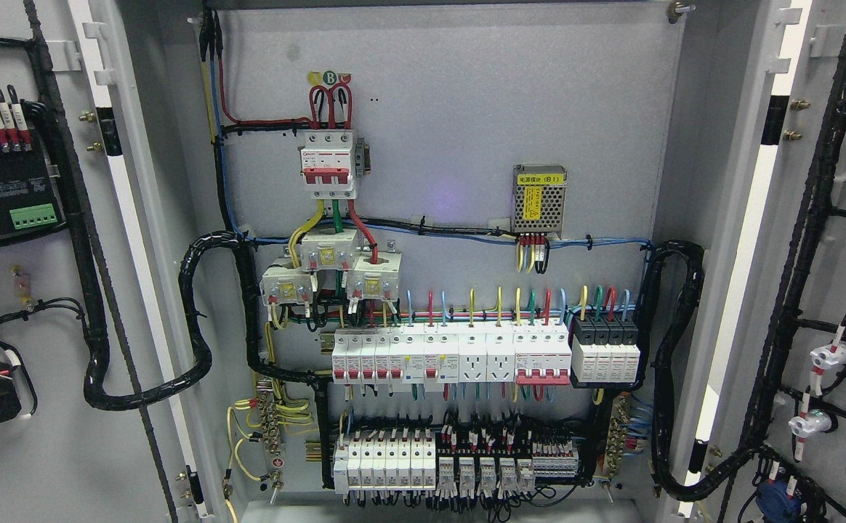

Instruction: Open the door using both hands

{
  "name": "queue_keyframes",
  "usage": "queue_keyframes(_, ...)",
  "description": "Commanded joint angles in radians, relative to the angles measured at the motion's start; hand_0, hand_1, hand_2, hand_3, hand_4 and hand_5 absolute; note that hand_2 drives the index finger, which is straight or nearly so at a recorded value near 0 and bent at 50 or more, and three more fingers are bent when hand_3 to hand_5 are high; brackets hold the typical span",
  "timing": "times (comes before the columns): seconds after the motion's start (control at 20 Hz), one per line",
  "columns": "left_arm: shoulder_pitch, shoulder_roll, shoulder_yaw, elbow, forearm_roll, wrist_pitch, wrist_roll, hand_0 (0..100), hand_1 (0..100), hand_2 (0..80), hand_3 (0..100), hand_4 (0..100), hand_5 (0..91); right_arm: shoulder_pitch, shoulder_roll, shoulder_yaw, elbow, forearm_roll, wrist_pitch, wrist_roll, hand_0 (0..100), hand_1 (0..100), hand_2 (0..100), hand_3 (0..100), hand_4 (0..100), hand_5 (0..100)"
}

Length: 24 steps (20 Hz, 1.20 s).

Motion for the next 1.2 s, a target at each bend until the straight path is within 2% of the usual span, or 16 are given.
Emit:
queue_keyframes(0.0, -0.162, -0.052, -0.020, 0.445, -0.029, 0.044, -0.002, 0, 0, 0.0, 0, 4, 0.0, -0.041, -0.008, 0.009, 0.125, 0.033, 0.042, -0.051, 0, 0, 0, 0, 0, 0)
queue_keyframes(0.1, -0.211, -0.067, -0.018, 0.533, -0.041, 0.065, -0.003, 0, 0, 0.0, 0, 4, 0.0, -0.041, 0.008, 0.012, 0.130, 0.035, 0.051, -0.090, 0, 0, 0, 0, 0, 0)
queue_keyframes(0.25, -0.269, -0.098, -0.018, 0.645, -0.065, 0.068, -0.003, 0, 0, 0.0, 0, 4, 0.0, -0.043, 0.023, 0.012, 0.147, 0.042, 0.062, -0.181, 0, 0, 0, 0, 0, 0)
queue_keyframes(0.4, -0.317, -0.121, -0.006, 0.745, -0.104, 0.068, -0.005, 0, 0, 0.0, 0, 4, 0.0, -0.043, 0.021, 0.012, 0.147, 0.042, 0.062, -0.235, 0, 0, 0, 0, 0, 0)
queue_keyframes(0.6, -0.388, -0.152, -0.003, 0.874, -0.105, 0.093, -0.005, 0, 0, 0.0, 0, 4, 0.0, -0.041, 0.018, 0.012, 0.150, 0.059, 0.067, -0.311, 0, 0, 0, 0, 0, 0)
queue_keyframes(0.8, -0.401, -0.178, 0.032, 0.888, -0.099, 0.177, -0.005, 0, 0, 0.0, 0, 4, 0.0, -0.040, 0.025, 0.014, 0.148, 0.072, 0.071, -0.445, 0, 0, 0, 0, 0, 0)
queue_keyframes(0.9, -0.403, -0.187, 0.034, 0.895, -0.098, 0.187, -0.003, 0, 0, 0.0, 0, 4, 0.0, -0.040, 0.041, 0.012, 0.148, 0.113, 0.090, -0.463, 0, 0, 0, 0, 0, 0)
queue_keyframes(1.05, -0.403, -0.209, 0.046, 0.898, -0.102, 0.202, 0.001, 0, 0, 0.0, 0, 4, 0.0, -0.040, 0.054, 0.017, 0.148, 0.160, 0.122, -0.463, 0, 0, 0, 0, 0, 0)
queue_keyframes(1.15, -0.403, -0.218, 0.048, 0.900, -0.102, 0.255, 0.004, 0, 0, 0.0, 0, 4, 0.0, -0.038, 0.072, 0.029, 0.148, 0.208, 0.134, -0.463, 0, 0, 0, 0, 0, 0)
